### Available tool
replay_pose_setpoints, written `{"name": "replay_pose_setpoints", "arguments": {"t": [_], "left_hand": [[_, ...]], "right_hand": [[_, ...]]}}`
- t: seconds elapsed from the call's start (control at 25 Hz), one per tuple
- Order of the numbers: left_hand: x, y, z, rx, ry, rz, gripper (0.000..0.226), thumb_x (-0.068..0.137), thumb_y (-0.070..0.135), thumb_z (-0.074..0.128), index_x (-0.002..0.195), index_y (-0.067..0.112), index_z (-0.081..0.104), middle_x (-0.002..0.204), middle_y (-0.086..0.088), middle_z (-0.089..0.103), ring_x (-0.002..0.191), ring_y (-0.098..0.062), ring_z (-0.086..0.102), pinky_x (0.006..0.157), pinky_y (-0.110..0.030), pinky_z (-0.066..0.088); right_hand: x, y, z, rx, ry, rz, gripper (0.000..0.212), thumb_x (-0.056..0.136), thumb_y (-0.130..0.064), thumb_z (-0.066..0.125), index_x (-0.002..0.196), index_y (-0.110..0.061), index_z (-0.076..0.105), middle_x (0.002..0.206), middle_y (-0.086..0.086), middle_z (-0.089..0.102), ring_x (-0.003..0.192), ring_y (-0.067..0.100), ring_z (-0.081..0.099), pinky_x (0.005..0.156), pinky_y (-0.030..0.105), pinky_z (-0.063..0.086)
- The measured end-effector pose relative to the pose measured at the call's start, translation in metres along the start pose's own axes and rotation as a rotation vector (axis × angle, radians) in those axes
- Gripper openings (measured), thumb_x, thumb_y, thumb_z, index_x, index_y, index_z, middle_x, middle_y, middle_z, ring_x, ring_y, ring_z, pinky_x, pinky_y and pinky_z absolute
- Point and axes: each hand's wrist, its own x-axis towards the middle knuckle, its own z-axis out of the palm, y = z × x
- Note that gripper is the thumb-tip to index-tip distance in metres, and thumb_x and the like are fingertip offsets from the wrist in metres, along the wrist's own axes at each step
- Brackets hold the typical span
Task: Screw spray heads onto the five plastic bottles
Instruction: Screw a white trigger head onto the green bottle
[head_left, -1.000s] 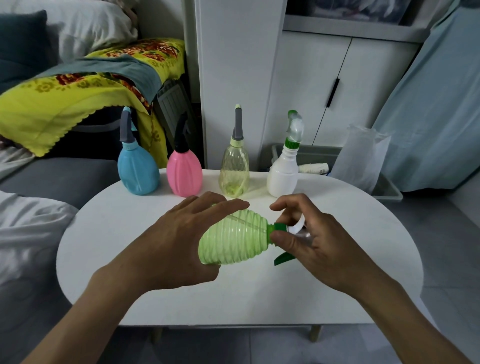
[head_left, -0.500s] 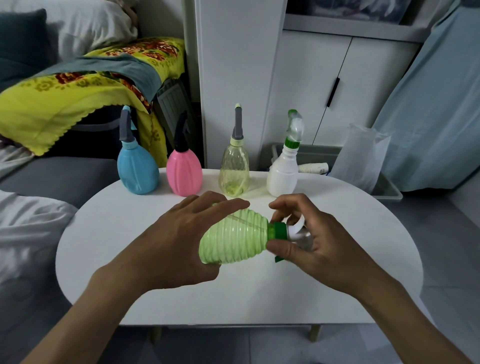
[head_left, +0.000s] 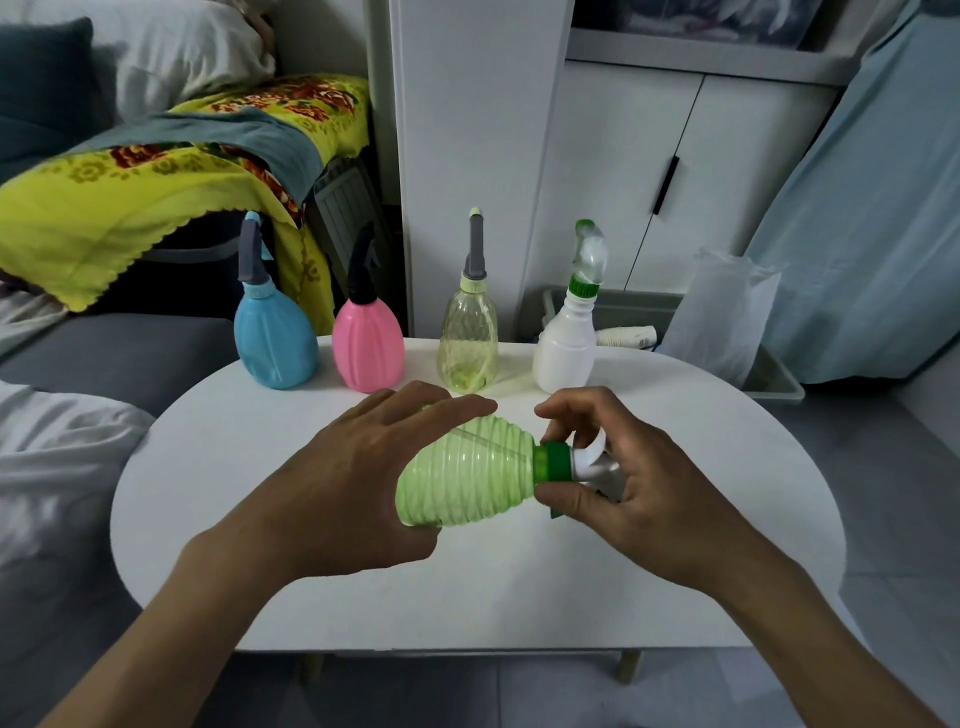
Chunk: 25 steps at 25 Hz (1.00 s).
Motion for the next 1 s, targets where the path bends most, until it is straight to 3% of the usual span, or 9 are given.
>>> {"name": "replay_pose_setpoints", "arguments": {"t": [0.12, 0.2, 0.4, 0.56, 0.68, 0.76, 0.84, 0.92, 1.0], "left_hand": [[0.0, -0.001, 0.0, -0.001, 0.004, 0.001, 0.103, 0.057, 0.037, 0.088, 0.144, 0.043, 0.033, 0.131, 0.012, 0.052, 0.114, -0.014, 0.054, 0.09, -0.033, 0.052], [0.0, -0.001, 0.0, 0.001, 0.006, 0.006, 0.103, 0.058, 0.037, 0.088, 0.144, 0.042, 0.033, 0.132, 0.012, 0.052, 0.114, -0.014, 0.054, 0.09, -0.033, 0.052], [0.001, 0.0, 0.002, -0.017, 0.014, -0.014, 0.102, 0.058, 0.038, 0.088, 0.145, 0.04, 0.034, 0.132, 0.012, 0.053, 0.114, -0.014, 0.055, 0.09, -0.038, 0.055], [-0.001, 0.0, 0.003, -0.067, 0.006, -0.035, 0.099, 0.059, 0.039, 0.086, 0.145, 0.042, 0.035, 0.13, 0.017, 0.052, 0.113, -0.009, 0.055, 0.089, -0.037, 0.055], [0.003, 0.01, 0.013, -0.162, 0.158, -0.221, 0.1, 0.057, 0.041, 0.087, 0.142, 0.045, 0.036, 0.128, 0.02, 0.052, 0.108, -0.005, 0.054, 0.086, -0.033, 0.053], [0.008, 0.022, 0.022, -0.255, 0.285, -0.393, 0.101, 0.057, 0.048, 0.088, 0.143, 0.041, 0.036, 0.127, 0.018, 0.052, 0.105, -0.008, 0.055, 0.084, -0.029, 0.05], [0.011, 0.035, 0.032, -0.232, 0.31, -0.432, 0.104, 0.057, 0.052, 0.087, 0.145, 0.036, 0.034, 0.13, 0.012, 0.053, 0.107, -0.013, 0.057, 0.085, -0.034, 0.052], [0.012, 0.045, 0.04, -0.07, 0.302, -0.392, 0.109, 0.055, 0.051, 0.089, 0.147, 0.029, 0.035, 0.132, 0.001, 0.056, 0.107, -0.023, 0.058, 0.082, -0.04, 0.056], [0.013, 0.055, 0.048, 0.149, 0.311, -0.316, 0.112, 0.052, 0.049, 0.09, 0.146, 0.023, 0.036, 0.126, -0.01, 0.058, 0.1, -0.031, 0.058, 0.075, -0.042, 0.055]], "right_hand": [[0.001, 0.0, -0.001, -0.016, 0.011, 0.017, 0.041, 0.083, -0.047, 0.067, 0.115, -0.053, 0.043, 0.103, -0.026, 0.053, 0.087, -0.004, 0.057, 0.064, 0.004, 0.044], [0.001, -0.001, -0.001, -0.024, 0.012, 0.018, 0.042, 0.082, -0.048, 0.067, 0.115, -0.056, 0.041, 0.104, -0.027, 0.052, 0.091, -0.003, 0.056, 0.065, 0.005, 0.045], [0.0, 0.002, -0.001, -0.014, 0.04, -0.011, 0.055, 0.079, -0.032, 0.078, 0.118, -0.048, 0.044, 0.105, -0.023, 0.055, 0.092, 0.007, 0.059, 0.067, 0.015, 0.054], [0.0, 0.002, -0.004, -0.08, 0.033, 0.037, 0.05, 0.077, -0.049, 0.075, 0.116, -0.05, 0.043, 0.101, -0.024, 0.056, 0.09, 0.004, 0.056, 0.068, 0.012, 0.05], [0.001, -0.001, 0.0, -0.246, 0.387, 0.018, 0.053, 0.077, -0.043, 0.078, 0.121, -0.034, 0.049, 0.11, -0.025, 0.055, 0.103, 0.003, 0.049, 0.084, 0.015, 0.04], [0.003, -0.002, 0.002, -0.24, 0.697, 0.055, 0.035, 0.083, -0.033, 0.075, 0.111, -0.021, 0.056, 0.108, -0.01, 0.063, 0.102, 0.013, 0.057, 0.085, 0.026, 0.045], [0.006, -0.003, 0.002, 0.103, 0.659, 0.211, 0.013, 0.09, -0.033, 0.067, 0.097, -0.022, 0.066, 0.094, -0.005, 0.074, 0.09, 0.015, 0.068, 0.077, 0.029, 0.051], [0.01, -0.005, 0.012, 0.551, 0.418, 0.38, 0.022, 0.089, -0.039, 0.062, 0.102, -0.024, 0.072, 0.097, -0.004, 0.078, 0.091, 0.015, 0.073, 0.075, 0.029, 0.057], [0.011, -0.002, 0.019, 0.778, 0.39, 0.431, 0.033, 0.083, -0.039, 0.06, 0.108, -0.021, 0.072, 0.102, -0.002, 0.078, 0.094, 0.015, 0.073, 0.075, 0.026, 0.059]]}}
